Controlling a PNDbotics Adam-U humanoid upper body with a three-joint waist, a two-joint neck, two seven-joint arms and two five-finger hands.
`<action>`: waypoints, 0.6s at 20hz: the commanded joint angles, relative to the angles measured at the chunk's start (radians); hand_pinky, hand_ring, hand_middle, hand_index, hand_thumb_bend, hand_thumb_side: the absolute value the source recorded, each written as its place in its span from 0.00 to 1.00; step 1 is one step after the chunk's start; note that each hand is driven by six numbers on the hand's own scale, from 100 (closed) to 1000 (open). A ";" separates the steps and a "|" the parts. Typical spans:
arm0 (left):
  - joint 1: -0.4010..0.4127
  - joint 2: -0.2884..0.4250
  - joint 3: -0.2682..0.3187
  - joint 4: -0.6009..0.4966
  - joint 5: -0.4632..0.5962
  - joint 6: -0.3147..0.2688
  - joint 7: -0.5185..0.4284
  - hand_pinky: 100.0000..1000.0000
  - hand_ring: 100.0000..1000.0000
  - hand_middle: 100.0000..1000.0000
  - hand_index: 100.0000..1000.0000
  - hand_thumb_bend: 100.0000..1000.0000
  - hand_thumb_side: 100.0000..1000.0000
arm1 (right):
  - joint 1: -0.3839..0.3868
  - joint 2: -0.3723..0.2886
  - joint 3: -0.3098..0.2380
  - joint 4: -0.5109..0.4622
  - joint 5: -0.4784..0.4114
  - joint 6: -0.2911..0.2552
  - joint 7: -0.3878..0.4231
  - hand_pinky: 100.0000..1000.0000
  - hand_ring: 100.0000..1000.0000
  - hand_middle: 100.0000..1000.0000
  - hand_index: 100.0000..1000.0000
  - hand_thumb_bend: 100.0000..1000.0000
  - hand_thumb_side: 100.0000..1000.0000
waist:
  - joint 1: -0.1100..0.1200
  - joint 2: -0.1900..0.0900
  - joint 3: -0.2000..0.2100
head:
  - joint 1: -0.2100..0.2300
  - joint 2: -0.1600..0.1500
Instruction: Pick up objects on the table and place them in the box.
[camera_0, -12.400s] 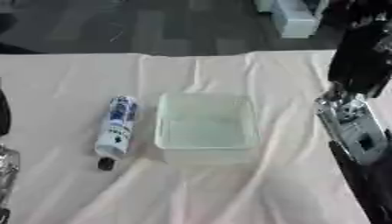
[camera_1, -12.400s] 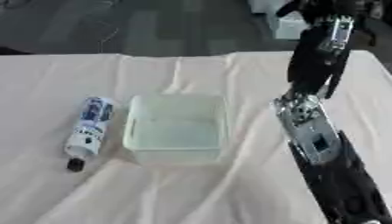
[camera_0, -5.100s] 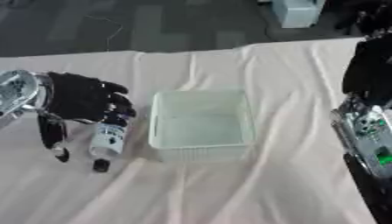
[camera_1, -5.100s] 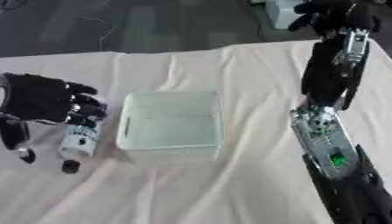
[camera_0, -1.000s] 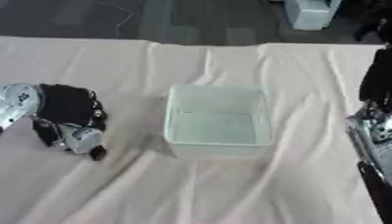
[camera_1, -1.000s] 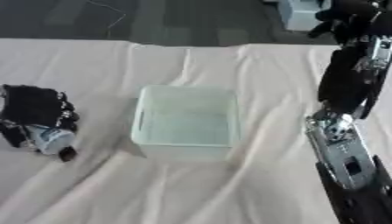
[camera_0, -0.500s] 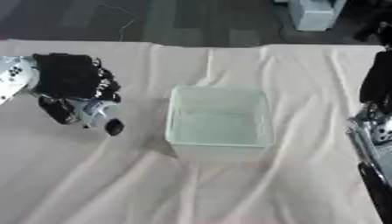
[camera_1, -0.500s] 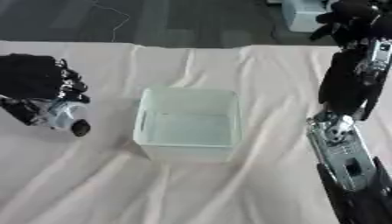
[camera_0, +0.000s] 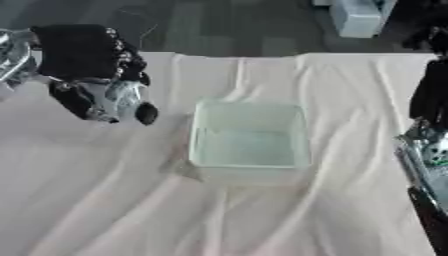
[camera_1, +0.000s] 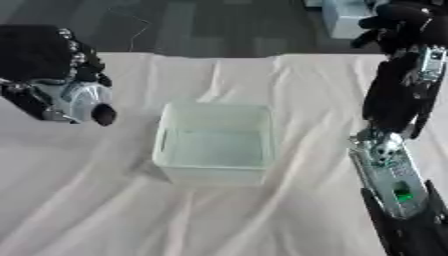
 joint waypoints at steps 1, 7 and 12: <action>-0.043 -0.006 0.013 -0.027 0.094 0.031 -0.052 0.00 0.00 0.00 0.18 0.00 0.49 | -0.012 -0.008 0.000 -0.013 0.001 -0.001 0.006 0.30 0.48 0.53 0.59 0.00 1.00 | 0.004 -0.017 0.001 | -0.022 -0.001; -0.115 -0.064 -0.022 -0.025 0.194 0.050 -0.146 0.00 0.00 0.00 0.18 0.00 0.48 | -0.015 -0.002 0.005 -0.014 -0.004 -0.002 0.013 0.31 0.48 0.53 0.59 0.00 1.00 | 0.005 -0.020 -0.004 | 0.001 -0.001; -0.168 -0.121 -0.044 0.005 0.241 0.050 -0.195 0.00 0.00 0.00 0.18 0.00 0.48 | -0.020 0.003 0.009 -0.016 -0.009 -0.004 0.019 0.31 0.48 0.53 0.59 0.00 1.00 | 0.006 -0.019 -0.014 | 0.005 -0.001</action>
